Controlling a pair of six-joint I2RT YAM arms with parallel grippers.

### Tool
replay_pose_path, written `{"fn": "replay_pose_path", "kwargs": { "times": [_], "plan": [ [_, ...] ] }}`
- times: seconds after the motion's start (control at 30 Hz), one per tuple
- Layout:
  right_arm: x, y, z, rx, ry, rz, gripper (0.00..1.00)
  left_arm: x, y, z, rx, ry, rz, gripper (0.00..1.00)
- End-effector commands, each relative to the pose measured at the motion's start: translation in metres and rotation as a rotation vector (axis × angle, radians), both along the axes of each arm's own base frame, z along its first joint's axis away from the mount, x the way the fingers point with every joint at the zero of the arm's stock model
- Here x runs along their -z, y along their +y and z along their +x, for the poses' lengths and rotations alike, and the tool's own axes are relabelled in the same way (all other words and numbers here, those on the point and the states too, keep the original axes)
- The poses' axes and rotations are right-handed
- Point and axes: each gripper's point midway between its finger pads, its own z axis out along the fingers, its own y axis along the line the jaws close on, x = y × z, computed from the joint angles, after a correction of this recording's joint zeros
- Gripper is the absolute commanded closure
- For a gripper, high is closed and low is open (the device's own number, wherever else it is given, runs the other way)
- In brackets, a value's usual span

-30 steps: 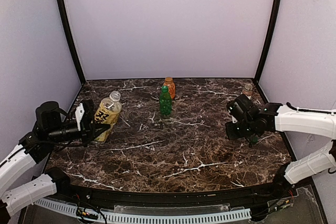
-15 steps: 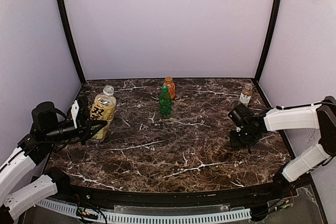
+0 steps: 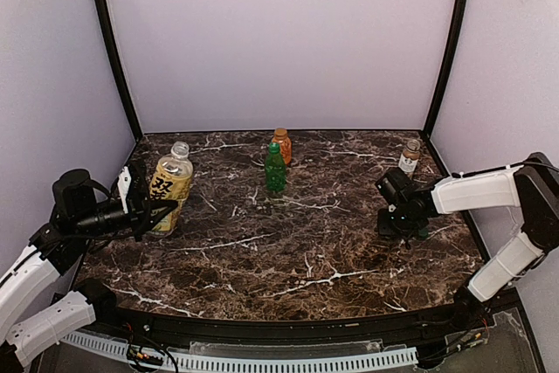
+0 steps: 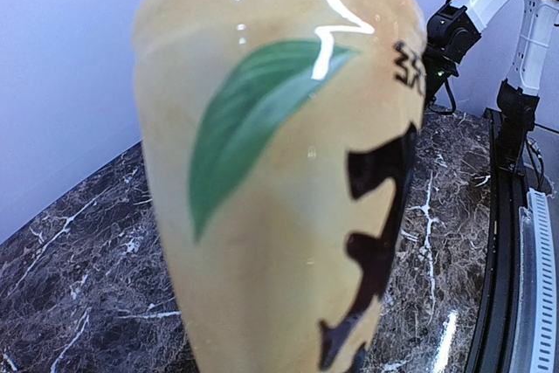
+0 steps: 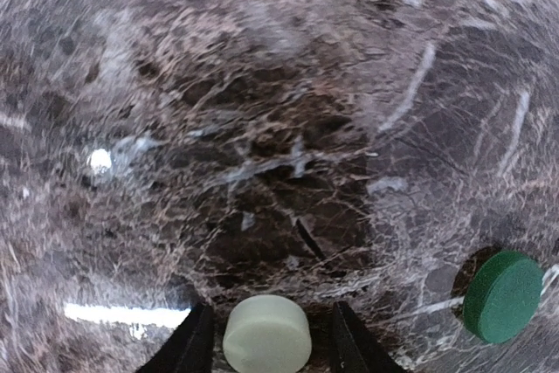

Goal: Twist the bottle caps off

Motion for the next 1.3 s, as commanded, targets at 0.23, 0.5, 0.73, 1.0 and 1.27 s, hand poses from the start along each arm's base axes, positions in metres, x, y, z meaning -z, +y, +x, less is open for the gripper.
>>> {"fn": "replay_pose_path", "kwargs": {
  "times": [0.23, 0.5, 0.73, 1.0, 1.27],
  "plan": [
    [-0.039, 0.013, 0.002, -0.076, -0.02, 0.041, 0.31, -0.019, -0.005, -0.007, 0.057, -0.064, -0.025, 0.9],
    [-0.273, 0.183, 0.0, -0.83, -0.658, 0.342, 0.01, -0.052, -0.018, -0.024, 0.188, -0.112, -0.087, 0.87],
    [-0.428, 0.313, -0.111, -1.454, -1.093, 0.842, 0.02, -0.076, -0.025, -0.041, 0.299, -0.131, -0.126, 0.86],
    [-0.47, 0.404, -0.135, -1.569, -1.126, 0.946, 0.08, -0.08, -0.027, -0.043, 0.318, -0.139, -0.123, 0.86],
    [-0.441, 0.434, -0.151, -1.652, -1.016, 0.951, 0.19, -0.079, -0.027, -0.044, 0.323, -0.141, -0.124, 0.86]
  ]
}}
